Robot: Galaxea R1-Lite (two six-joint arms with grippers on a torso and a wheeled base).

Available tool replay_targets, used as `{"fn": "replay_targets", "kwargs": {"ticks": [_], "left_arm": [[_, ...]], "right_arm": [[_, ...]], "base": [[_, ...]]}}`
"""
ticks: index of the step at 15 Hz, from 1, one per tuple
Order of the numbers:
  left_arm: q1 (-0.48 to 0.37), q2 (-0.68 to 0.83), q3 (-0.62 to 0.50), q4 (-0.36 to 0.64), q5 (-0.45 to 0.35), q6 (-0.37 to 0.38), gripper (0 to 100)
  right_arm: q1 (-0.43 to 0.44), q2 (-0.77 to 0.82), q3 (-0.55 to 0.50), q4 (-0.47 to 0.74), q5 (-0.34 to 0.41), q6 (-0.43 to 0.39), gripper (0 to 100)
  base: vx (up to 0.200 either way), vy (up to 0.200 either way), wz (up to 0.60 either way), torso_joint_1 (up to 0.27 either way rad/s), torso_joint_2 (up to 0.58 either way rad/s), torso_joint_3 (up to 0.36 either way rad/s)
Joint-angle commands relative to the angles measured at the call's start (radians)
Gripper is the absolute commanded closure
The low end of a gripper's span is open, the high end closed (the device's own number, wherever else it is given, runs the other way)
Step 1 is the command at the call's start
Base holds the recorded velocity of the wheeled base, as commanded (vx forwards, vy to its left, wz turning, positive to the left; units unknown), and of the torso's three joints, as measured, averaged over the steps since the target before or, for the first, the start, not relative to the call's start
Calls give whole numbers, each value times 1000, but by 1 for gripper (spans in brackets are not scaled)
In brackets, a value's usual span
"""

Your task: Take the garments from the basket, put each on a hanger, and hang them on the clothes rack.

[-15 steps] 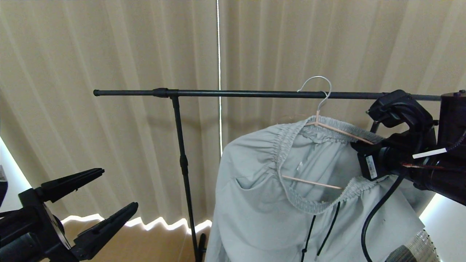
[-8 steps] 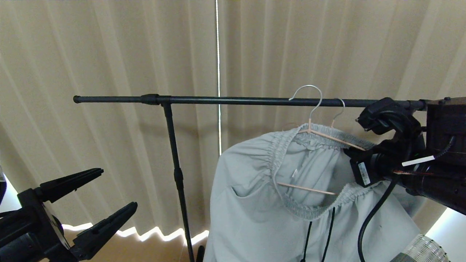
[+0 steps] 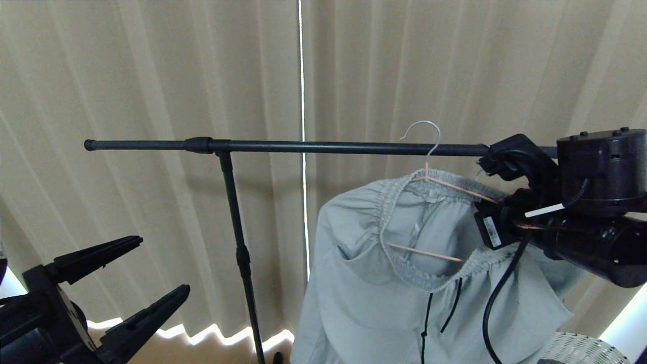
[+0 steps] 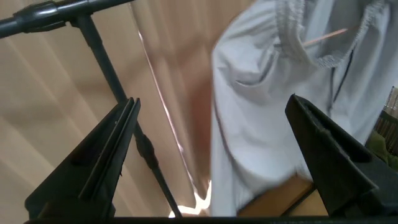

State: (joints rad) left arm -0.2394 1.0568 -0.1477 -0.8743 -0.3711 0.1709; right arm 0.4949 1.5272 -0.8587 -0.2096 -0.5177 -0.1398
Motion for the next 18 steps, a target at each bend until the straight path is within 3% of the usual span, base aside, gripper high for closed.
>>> {"fn": "replay_targets", "kwargs": {"ticks": [1,7,18], "left_arm": [[0,-1,0,0,0,-1,0],[0,0,7,1,0,-1,0],[-5,15,19,1,-2,1,0]], "right_arm": [[-21,71,-56,-1,-18,9,100],[-39,214,-149,1,-55,42,100],[48,241,-149,32,-71,42,100]], "base": [[0,0,0,0,0,0],[0,0,0,0,0,0],[0,0,0,0,0,0]]}}
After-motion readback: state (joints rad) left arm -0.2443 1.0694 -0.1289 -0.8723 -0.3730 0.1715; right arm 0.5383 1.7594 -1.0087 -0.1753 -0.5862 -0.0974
